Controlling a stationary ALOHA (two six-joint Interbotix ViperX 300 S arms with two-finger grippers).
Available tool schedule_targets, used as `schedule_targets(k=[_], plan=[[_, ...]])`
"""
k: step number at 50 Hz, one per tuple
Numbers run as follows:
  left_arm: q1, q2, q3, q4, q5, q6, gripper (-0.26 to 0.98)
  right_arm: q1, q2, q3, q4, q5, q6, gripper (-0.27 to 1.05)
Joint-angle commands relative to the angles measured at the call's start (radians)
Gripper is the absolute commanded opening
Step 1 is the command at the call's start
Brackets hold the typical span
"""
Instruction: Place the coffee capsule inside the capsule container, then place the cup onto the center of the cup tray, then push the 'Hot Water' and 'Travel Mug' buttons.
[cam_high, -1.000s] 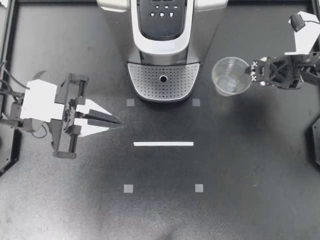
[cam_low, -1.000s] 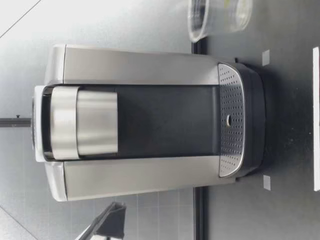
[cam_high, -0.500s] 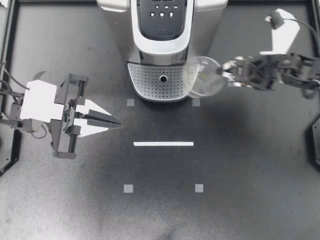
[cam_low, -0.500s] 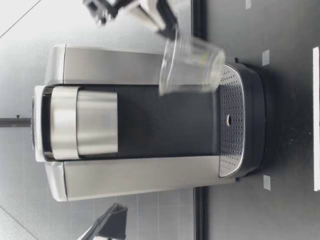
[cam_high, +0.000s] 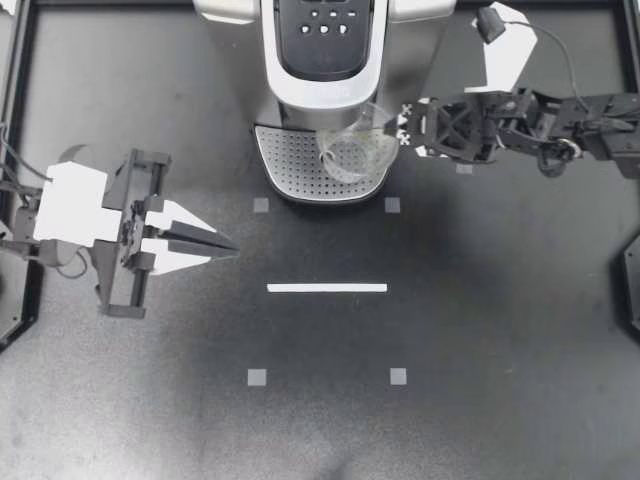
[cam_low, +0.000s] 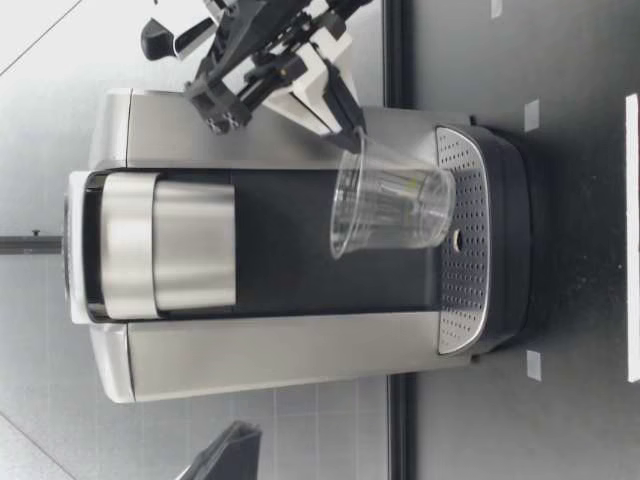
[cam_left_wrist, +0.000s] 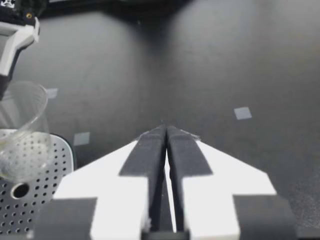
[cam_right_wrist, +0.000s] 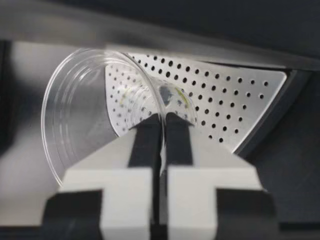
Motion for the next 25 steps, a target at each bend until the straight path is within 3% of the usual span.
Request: schedule_targets(k=[1, 25], plan=[[-0.002, -0.020, -0.006, -0.002, -0.005, 0.002, 0.09, 0.003, -0.002, -0.031, -0.002, -0.009, -0.002, 0.05], [-0.002, -0.040, 0.008, -0.002, -0.005, 0.008, 0.09, 0.003, 0.028, -0.063, 0.000, -0.011, 0.002, 0.05]])
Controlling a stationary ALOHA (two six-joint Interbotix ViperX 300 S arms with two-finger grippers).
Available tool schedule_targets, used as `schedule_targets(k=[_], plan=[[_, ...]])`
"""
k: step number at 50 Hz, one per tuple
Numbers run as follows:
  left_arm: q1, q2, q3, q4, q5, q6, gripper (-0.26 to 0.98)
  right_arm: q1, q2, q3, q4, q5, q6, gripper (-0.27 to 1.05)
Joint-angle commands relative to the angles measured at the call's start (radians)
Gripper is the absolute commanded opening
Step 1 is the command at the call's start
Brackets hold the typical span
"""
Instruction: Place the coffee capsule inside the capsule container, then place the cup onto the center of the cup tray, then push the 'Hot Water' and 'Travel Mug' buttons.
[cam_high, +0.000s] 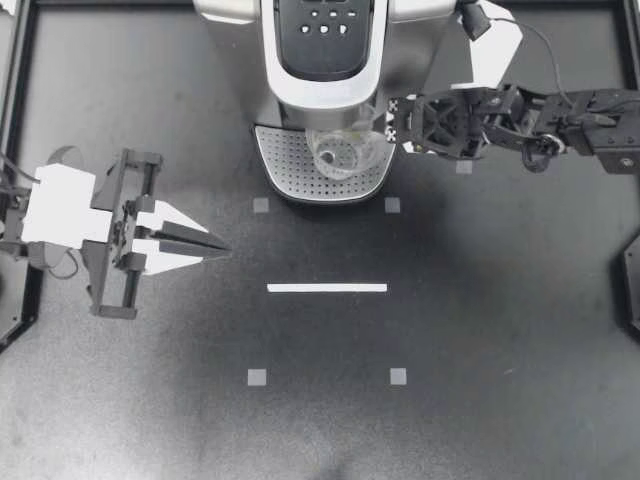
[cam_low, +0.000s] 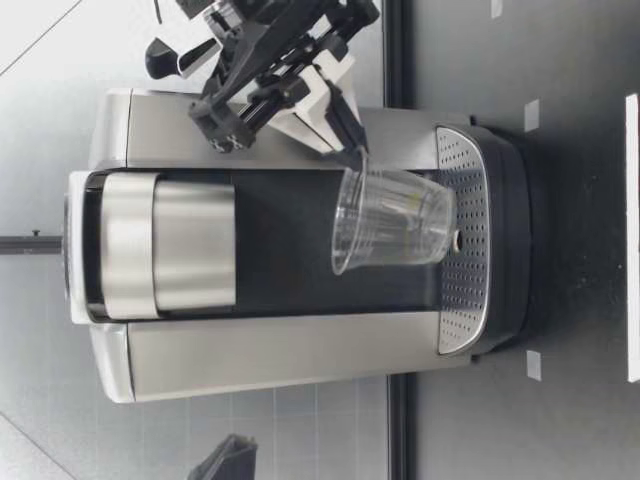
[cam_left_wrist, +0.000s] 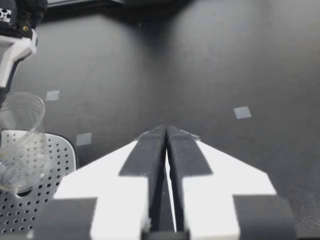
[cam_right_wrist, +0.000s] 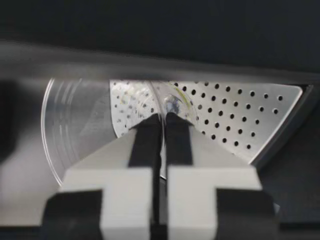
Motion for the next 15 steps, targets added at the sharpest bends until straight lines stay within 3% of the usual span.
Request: schedule_targets(k=[1, 15], plan=[[-0.002, -0.012, -0.011, -0.002, -0.005, 0.000, 0.09, 0.003, -0.011, -0.023, 0.000, -0.011, -0.002, 0.05], [-0.002, -0.012, -0.009, -0.002, -0.005, 0.003, 0.09, 0.003, -0.002, -0.031, 0.000, -0.017, -0.002, 0.13]])
